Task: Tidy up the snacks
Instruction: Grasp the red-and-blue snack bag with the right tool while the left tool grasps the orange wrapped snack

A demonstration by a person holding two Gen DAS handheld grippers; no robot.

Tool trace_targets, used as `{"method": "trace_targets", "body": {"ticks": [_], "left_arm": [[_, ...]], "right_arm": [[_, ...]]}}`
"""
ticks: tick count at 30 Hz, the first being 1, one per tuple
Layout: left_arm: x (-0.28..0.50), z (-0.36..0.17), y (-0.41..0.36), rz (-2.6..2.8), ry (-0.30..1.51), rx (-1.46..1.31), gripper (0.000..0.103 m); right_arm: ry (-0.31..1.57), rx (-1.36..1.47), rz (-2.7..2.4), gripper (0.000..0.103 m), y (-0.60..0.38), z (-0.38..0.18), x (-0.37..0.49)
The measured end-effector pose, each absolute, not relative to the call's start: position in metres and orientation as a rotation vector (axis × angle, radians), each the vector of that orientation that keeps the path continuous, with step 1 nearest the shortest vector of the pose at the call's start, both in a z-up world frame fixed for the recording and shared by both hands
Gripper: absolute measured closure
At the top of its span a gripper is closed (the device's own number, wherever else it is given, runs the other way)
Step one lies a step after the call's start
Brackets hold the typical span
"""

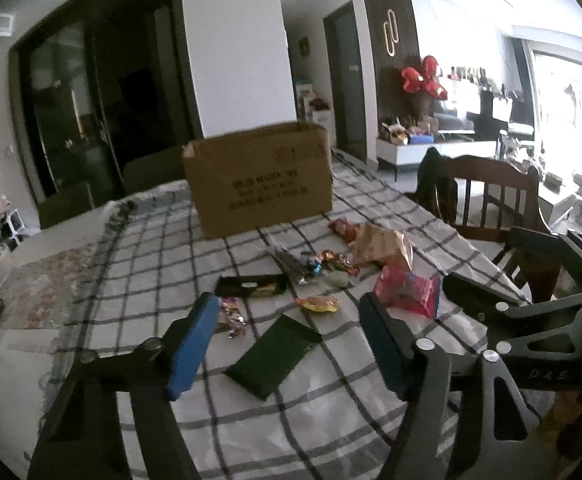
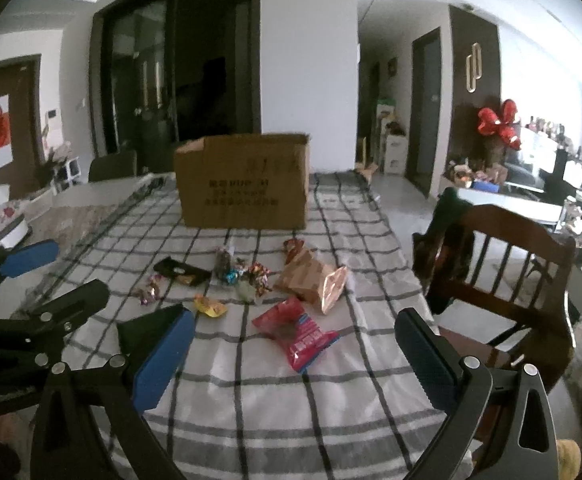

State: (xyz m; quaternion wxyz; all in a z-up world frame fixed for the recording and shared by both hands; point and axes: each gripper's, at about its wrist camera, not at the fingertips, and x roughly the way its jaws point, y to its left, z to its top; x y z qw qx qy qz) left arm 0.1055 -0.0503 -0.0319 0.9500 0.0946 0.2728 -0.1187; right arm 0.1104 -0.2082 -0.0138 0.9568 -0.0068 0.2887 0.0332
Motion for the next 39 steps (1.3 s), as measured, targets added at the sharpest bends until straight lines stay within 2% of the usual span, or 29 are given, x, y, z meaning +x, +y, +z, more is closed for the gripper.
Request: {"method": "trace_targets", "body": {"ticks": [7,11,28,35,39], "left_arm": [[0.140,-0.057,-0.062,-0.275,0.630,0.181,0.041],[0.159,-0.073,-0.067,-0.280,0.673,0.177,0.049],[0.207,-0.114,-0.072,-0.285,0.818,0.088,0.054],[0.217,-0.121,-0.073,-0.302,0.874,0.049,0.055],[0.219,-0.122,-0.075,-0.310,0.885,0.040,0.065]], "right_arm": [[0.665,-0.063,0.139,0.009,-0.210,-0.036,0.142],[0.716,-0.074,0.167,0.018,-0.212,-0.054,0.160],[0.824,-0.044,0.213,0.027,-0.216,-0.088,0.199],[0.867,0.001,0.242,0.036,-0.217,-0.095,0.209],[0.875,-0.001,0.253,0.042,-0.214,-0.096,0.210]]}}
